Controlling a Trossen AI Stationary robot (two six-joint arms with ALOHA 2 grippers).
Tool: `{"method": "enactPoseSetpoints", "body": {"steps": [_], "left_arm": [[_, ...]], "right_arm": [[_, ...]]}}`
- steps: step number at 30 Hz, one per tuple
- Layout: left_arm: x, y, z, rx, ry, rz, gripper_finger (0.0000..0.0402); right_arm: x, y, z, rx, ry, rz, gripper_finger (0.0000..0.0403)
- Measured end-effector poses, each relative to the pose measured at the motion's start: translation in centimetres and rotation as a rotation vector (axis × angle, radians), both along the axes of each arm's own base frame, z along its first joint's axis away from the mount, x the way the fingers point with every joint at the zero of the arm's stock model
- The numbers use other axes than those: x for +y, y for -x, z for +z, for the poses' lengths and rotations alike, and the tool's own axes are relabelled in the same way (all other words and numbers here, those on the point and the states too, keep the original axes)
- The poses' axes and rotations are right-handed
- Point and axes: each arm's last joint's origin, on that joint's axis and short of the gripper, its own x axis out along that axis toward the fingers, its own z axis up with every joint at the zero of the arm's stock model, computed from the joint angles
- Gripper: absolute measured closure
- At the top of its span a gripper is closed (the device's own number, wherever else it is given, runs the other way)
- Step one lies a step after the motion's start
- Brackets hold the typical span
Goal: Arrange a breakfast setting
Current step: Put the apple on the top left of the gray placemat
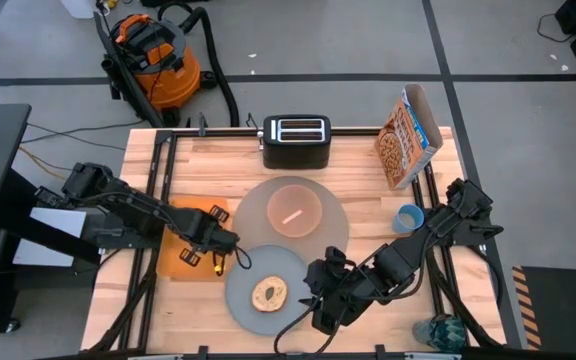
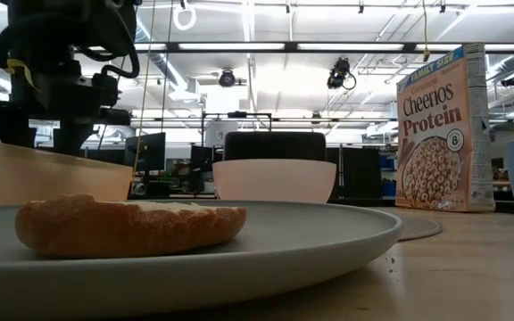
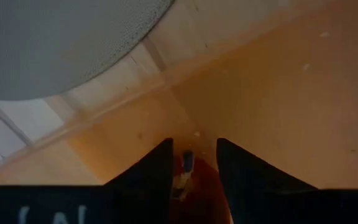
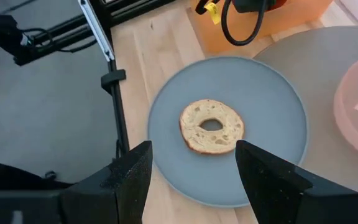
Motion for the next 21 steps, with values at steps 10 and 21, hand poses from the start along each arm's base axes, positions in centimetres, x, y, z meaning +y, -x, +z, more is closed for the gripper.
{"method": "enactPoseSetpoints", "body": {"steps": [10, 21], "left_arm": [[1.1, -0.2, -0.9, -0.029, 0.008, 0.043, 0.0273], [1.3, 0.5, -1.0, 0.037, -0.010, 0.044, 0.0279]], "right_arm": [[0.3, 0.2, 0.0, 0.003, -0.043, -0.026, 0.0165], [0.6, 0.4, 0.0, 0.015, -0.038, 0.014, 0.0165]]}}
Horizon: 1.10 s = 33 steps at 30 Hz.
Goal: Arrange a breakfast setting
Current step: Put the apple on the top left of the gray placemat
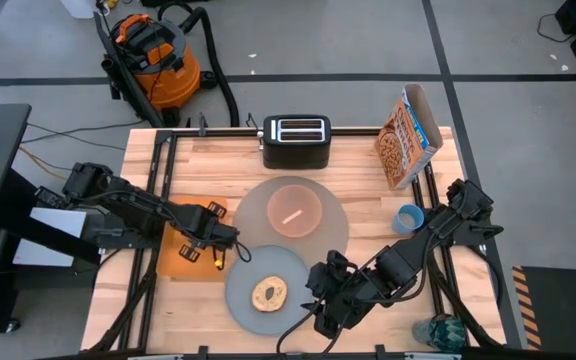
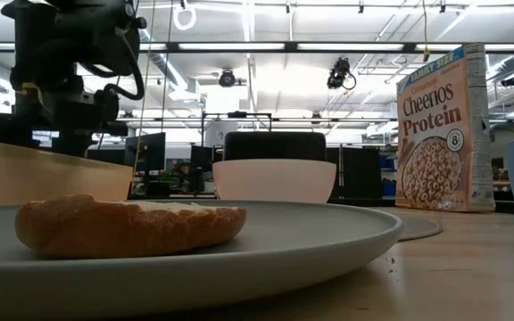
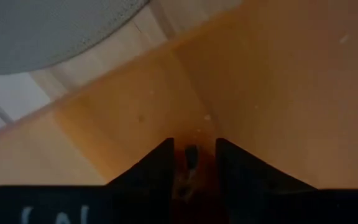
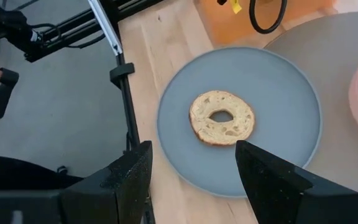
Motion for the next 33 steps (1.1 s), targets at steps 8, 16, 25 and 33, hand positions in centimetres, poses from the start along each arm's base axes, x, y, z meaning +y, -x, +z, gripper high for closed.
{"method": "enactPoseSetpoints", "body": {"steps": [8, 16, 25, 33], "left_arm": [[0.0, -0.3, 0.5, -0.013, -0.006, 0.028, 0.0342], [0.1, -0.3, 0.7, -0.014, -0.010, 0.096, 0.0382], [-0.3, -1.8, 7.0, 0.009, -0.029, 0.139, 0.0382], [-0.3, -3.6, 15.1, -0.167, 0.025, 0.232, 0.0380]], "right_arm": [[0.0, 0.0, 0.0, -0.001, 0.023, 0.023, 0.0165], [0.1, 0.0, 0.0, 0.013, 0.003, 0.046, 0.0165], [0.2, 0.1, -0.1, 0.034, -0.024, 0.076, 0.0165], [-0.1, -0.1, -0.1, 0.030, -0.006, 0.078, 0.0165]]}}
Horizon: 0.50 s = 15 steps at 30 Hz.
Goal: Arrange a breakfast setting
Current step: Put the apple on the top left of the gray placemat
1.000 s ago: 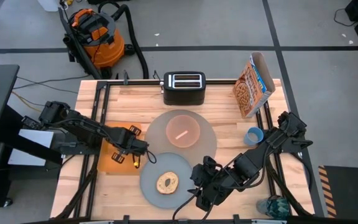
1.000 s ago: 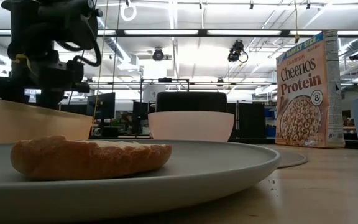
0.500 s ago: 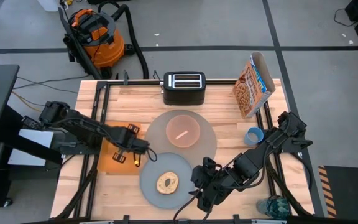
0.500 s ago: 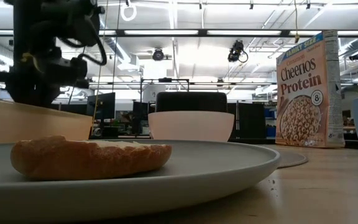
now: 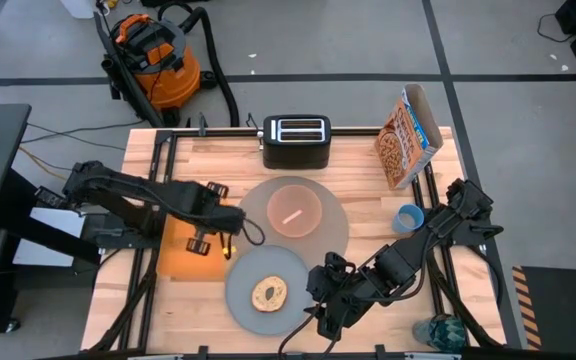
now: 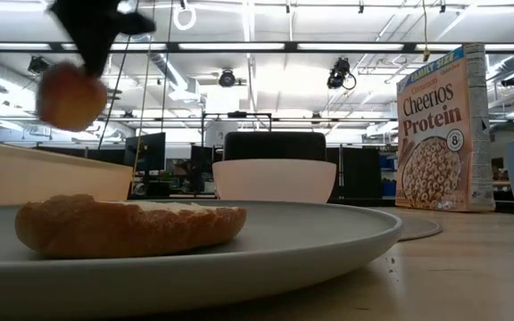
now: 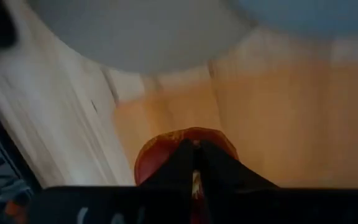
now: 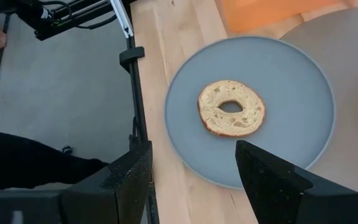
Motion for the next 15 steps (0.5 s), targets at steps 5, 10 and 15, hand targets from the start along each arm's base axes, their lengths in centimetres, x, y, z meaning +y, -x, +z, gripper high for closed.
{"method": "enactPoseSetpoints", "body": {"steps": [5, 10, 15], "left_arm": [[0.8, -2.0, 3.4, -0.299, 0.073, 0.097, 0.0380], [3.3, -3.3, 3.6, -0.492, 0.092, 0.205, 0.0380], [6.8, -4.2, 1.0, -0.537, 0.040, 0.307, 0.0379]], "right_arm": [[-0.5, -0.3, 0.0, 0.001, -0.011, -0.029, 0.0165], [-1.0, 0.1, 0.4, 0.035, -0.071, -0.076, 0.0165], [-1.5, 1.4, 1.8, 0.034, -0.120, -0.126, 0.0165]]}}
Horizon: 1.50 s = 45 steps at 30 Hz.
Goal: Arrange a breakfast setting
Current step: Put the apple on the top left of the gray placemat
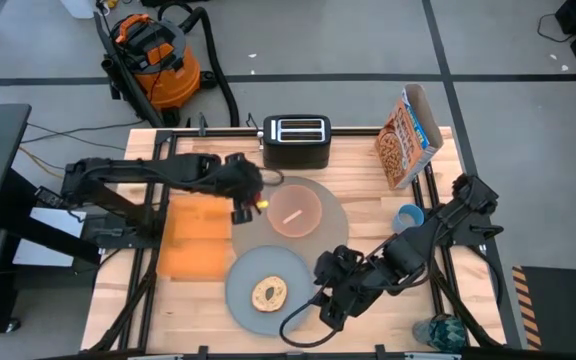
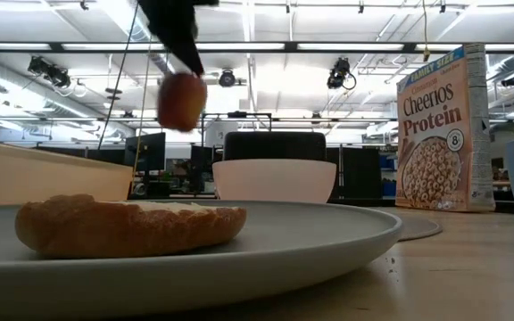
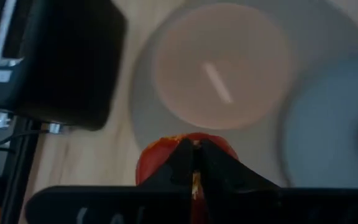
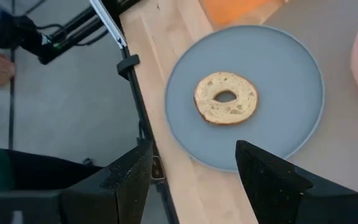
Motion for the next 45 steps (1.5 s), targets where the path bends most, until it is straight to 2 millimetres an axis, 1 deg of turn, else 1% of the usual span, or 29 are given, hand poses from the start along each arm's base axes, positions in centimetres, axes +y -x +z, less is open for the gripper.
{"method": "enactPoseSetpoints", "body": {"steps": [3, 8, 12, 16, 26, 32, 36, 45], "left_arm": [[1.9, -0.5, -2.4, -0.040, -0.009, 0.046, 0.0379], [4.3, -0.2, -6.1, -0.082, -0.012, 0.115, 0.0379], [5.3, 0.3, -8.4, -0.105, -0.022, 0.143, 0.0379], [5.5, 0.7, -9.9, -0.128, 0.024, 0.156, 0.0379], [5.3, 1.6, -12.2, -0.121, 0.058, 0.199, 0.0379], [5.3, 1.7, -12.6, -0.140, 0.061, 0.209, 0.0374], [5.3, 1.7, -12.6, -0.142, 0.054, 0.216, 0.0356], [6.1, 2.0, -12.6, -0.145, 0.046, 0.248, 0.0291]], "right_arm": [[-0.3, 0.4, 0.5, -0.015, -0.005, -0.041, 0.0165], [-0.9, 0.2, 0.8, -0.038, -0.010, -0.106, 0.0165], [-1.5, -0.2, 0.8, -0.041, -0.028, -0.147, 0.0165], [-2.3, -0.7, 0.9, -0.051, -0.022, -0.183, 0.0165], [-4.2, -1.9, 0.9, -0.058, 0.007, -0.215, 0.0165], [-5.0, -2.2, 0.9, -0.058, 0.008, -0.235, 0.0165], [-5.1, -2.3, 0.9, -0.058, 0.012, -0.233, 0.0165], [-5.2, -2.4, 0.9, -0.058, 0.028, -0.221, 0.0165]]}}
